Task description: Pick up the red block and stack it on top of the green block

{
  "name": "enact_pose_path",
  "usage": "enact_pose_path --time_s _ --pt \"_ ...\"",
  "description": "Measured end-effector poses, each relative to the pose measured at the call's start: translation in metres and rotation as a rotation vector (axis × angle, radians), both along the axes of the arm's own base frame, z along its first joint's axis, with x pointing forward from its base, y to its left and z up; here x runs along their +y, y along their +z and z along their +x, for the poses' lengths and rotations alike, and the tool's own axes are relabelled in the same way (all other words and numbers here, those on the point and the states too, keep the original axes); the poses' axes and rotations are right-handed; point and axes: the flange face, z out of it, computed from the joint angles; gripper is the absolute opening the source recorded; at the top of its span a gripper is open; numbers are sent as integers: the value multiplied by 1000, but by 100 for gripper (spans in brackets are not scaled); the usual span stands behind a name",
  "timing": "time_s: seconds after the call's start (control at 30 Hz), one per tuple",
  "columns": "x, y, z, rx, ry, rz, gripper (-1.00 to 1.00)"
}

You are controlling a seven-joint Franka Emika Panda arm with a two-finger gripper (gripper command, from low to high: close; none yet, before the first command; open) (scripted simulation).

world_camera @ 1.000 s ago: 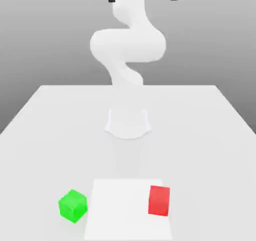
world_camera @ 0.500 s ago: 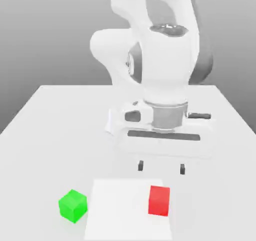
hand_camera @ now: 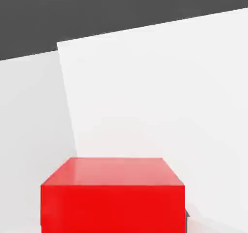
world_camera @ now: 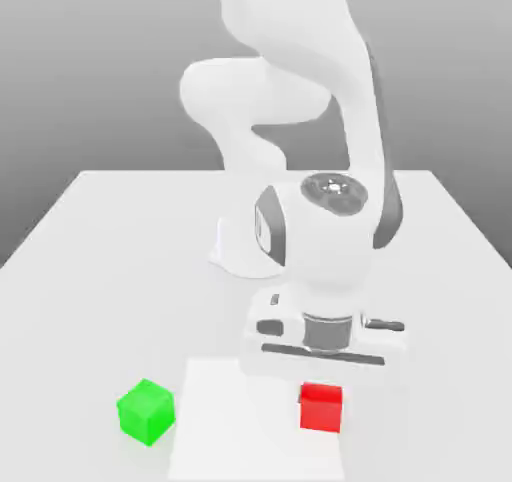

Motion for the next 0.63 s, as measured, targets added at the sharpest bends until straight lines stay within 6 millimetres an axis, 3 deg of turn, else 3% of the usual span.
enact_pose_path --time_s 0.13,0.17,0.27,0.37,0.4,0.53,0.57,0.63 --pt "-8 40 1 0 -10 -2 -100" --pt "-31 46 6 1 -45 -4 -100" --pt "-128 63 13 1 -187 -6 -100" --pt "-215 76 1 1 -304 -2 -100" --pt "-225 71 -1 1 -314 -1 -100" --pt "-219 30 3 1 -285 0 -100" --pt "-219 21 2 1 -285 -1 100" --pt "-219 21 2 1 -285 -1 100"
